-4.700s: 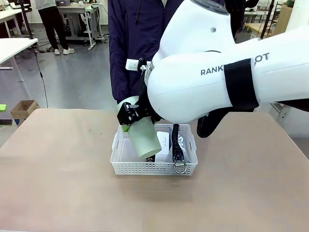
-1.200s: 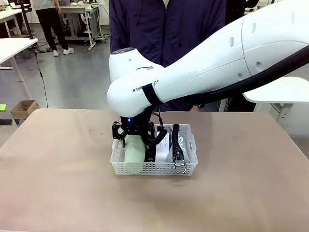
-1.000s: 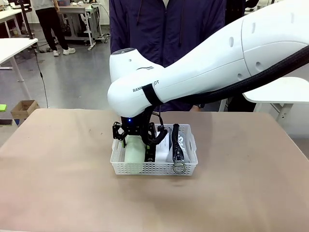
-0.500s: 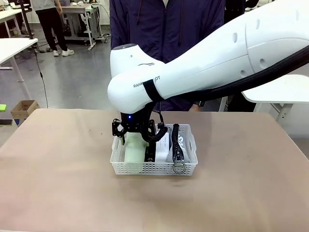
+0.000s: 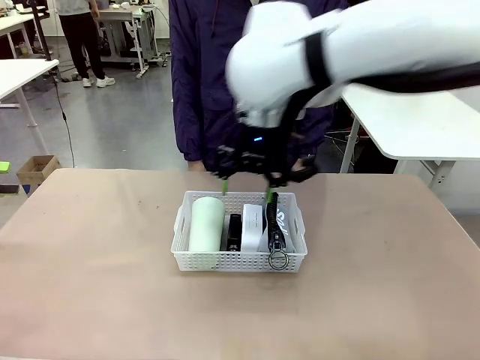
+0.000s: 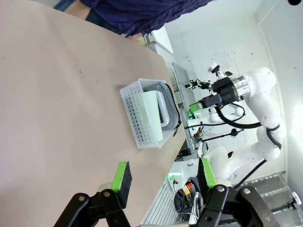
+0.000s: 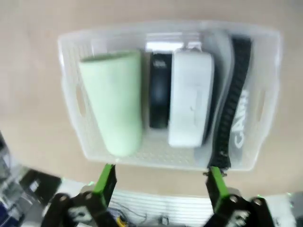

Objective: Efficiently arrange items inside the basket to fit them all.
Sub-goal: Pick up the Reusable plastic cup and place it inside the Organizing basket.

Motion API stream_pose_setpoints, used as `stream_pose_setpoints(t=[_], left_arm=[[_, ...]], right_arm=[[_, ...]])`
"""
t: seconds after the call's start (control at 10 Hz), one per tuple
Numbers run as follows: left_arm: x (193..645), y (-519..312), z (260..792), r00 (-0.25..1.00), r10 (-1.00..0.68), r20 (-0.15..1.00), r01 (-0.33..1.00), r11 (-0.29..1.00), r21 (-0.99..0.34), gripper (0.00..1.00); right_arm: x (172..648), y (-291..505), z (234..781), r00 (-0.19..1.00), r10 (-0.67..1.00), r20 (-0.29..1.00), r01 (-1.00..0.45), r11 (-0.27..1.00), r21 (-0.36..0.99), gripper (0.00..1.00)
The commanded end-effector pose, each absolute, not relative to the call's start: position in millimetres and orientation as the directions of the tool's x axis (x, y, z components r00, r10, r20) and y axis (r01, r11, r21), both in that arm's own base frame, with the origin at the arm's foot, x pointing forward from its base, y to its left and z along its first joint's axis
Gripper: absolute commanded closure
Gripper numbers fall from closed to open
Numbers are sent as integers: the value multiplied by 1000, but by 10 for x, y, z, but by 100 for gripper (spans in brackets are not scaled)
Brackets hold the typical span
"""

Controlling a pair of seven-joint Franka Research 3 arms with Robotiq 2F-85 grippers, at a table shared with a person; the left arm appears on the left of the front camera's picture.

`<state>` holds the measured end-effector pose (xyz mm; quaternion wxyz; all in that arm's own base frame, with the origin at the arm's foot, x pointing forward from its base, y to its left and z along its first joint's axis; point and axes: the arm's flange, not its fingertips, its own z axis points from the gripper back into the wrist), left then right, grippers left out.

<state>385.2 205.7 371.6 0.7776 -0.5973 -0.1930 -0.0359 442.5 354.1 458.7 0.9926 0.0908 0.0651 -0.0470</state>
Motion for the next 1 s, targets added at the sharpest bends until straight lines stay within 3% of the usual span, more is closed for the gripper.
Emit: stream_pose_setpoints(t=[0.0,0.2,0.4,0.6,0.7,0.9], left_arm=[[3839,2031,3720,921,171,349,293,286,-912,26],[3839,2031,3720,921,171,349,293,286,-912,26],[3839,2031,3720,921,171,349,293,286,-912,26],[3839,2031,3720,921,171,349,293,286,-912,26],[3839,2031,3720,921,171,349,293,286,-912,26],[3839,2031,3720,921,171,349,293,286,-912,26]], right_arm=[[4280,2559,4700,962,-18,-274,116,930,348,0],[4244,1662,4846,940,17,-342,184,816,548,0],[4196,694,4867,911,-42,-411,340,641,688,0],[4034,-111,4655,895,-82,-439,433,404,806,0],[3845,-447,4469,912,-116,-393,410,239,880,0],[3500,-779,4153,940,-192,-281,303,97,948,0]])
